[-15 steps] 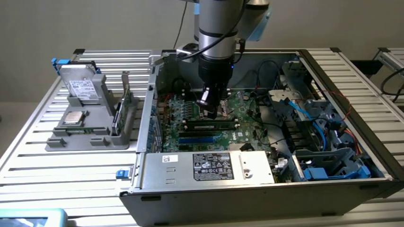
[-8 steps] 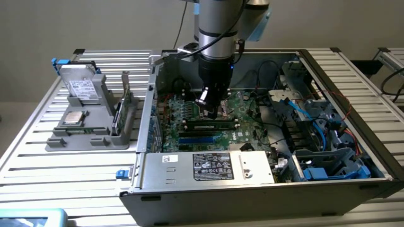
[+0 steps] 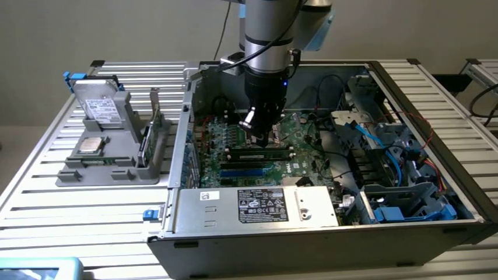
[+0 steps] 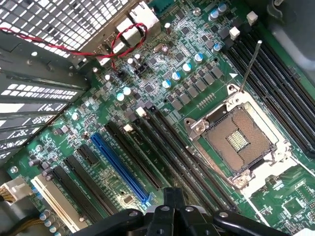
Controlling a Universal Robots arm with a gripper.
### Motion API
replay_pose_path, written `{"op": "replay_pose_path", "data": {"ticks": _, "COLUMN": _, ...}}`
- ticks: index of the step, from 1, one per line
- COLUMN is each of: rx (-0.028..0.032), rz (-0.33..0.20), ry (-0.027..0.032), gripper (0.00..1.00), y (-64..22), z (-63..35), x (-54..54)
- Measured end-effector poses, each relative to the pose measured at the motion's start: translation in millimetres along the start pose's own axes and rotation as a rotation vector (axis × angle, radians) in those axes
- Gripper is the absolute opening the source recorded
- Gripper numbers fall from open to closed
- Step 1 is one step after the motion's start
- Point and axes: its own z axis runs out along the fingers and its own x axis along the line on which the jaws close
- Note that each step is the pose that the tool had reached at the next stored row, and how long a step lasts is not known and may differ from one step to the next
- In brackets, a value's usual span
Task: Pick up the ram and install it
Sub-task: 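Press down the ram until it locks into place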
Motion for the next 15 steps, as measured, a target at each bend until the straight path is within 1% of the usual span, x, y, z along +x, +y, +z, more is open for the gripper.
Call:
{"op": "replay_pose_path", "data": {"ticks": 13, "rx": 0.0050, "rz": 0.128, "ry": 0.0025, "gripper": 0.11, "y": 0.0, "z": 0.0, "x": 0.0}}
{"op": "replay_pose_path", "data": {"ticks": 15, "rx": 0.0072, "rz": 0.145, "ry": 0.0027, "gripper": 0.11, "y": 0.1, "z": 0.0, "x": 0.0}}
